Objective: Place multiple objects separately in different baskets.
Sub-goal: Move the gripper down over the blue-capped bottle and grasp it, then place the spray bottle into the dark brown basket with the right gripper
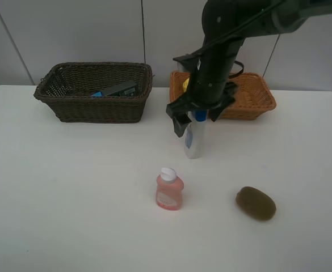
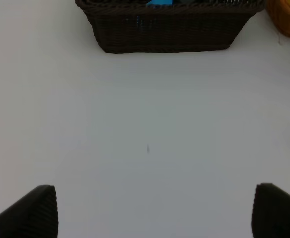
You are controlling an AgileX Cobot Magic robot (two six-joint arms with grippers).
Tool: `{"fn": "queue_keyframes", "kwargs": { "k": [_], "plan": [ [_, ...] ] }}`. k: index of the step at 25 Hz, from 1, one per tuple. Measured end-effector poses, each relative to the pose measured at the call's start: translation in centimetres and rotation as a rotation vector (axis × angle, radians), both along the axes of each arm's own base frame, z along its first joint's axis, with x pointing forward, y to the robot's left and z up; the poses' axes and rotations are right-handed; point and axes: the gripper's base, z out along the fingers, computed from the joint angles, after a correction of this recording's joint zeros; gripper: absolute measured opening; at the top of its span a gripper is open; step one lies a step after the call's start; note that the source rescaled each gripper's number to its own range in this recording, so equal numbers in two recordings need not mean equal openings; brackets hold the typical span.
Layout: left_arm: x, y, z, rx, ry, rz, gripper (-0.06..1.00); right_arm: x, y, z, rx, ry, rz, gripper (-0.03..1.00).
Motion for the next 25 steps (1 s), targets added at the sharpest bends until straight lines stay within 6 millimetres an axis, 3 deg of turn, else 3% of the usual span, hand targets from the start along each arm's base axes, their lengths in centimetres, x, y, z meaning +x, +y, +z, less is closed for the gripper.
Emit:
{"fn": "queue_keyframes", "kwargs": {
  "k": [2,5,7,8,15,17,20,22,25],
  "plan": [
    [0.0,0.0,0.0,0.000,0.000,0.000,0.99,0.1,0.0,-0.2,-0.003,0.002,0.001,0.82],
    [0.0,0.0,0.0,0.000,0.000,0.000,0.99,0.1,0.0,-0.2,-0.008,-0.003,0.003,0.46],
    [0.0,0.0,0.0,0.000,0.000,0.000,0.99,0.2,-0.1,-0.2,-0.017,-0.010,0.009,0.14],
    [0.0,0.0,0.0,0.000,0.000,0.000,0.99,0.2,-0.1,-0.2,-0.020,-0.013,0.010,0.07],
    [0.0,0.0,0.0,0.000,0.000,0.000,0.99,0.4,-0.1,0.8,-0.026,-0.022,0.012,0.07],
    [0.0,0.0,0.0,0.000,0.000,0.000,0.99,0.7,0.1,2.8,-0.002,-0.062,0.010,0.07],
    [0.0,0.0,0.0,0.000,0.000,0.000,0.99,1.4,0.6,7.4,0.093,-0.189,0.006,0.07],
    [0.0,0.0,0.0,0.000,0.000,0.000,0.99,2.0,1.4,10.5,0.193,-0.290,0.013,0.07],
    [0.0,0.0,0.0,0.000,0.000,0.000,0.99,3.0,2.9,13.4,0.386,-0.437,0.030,0.07]
  ]
}}
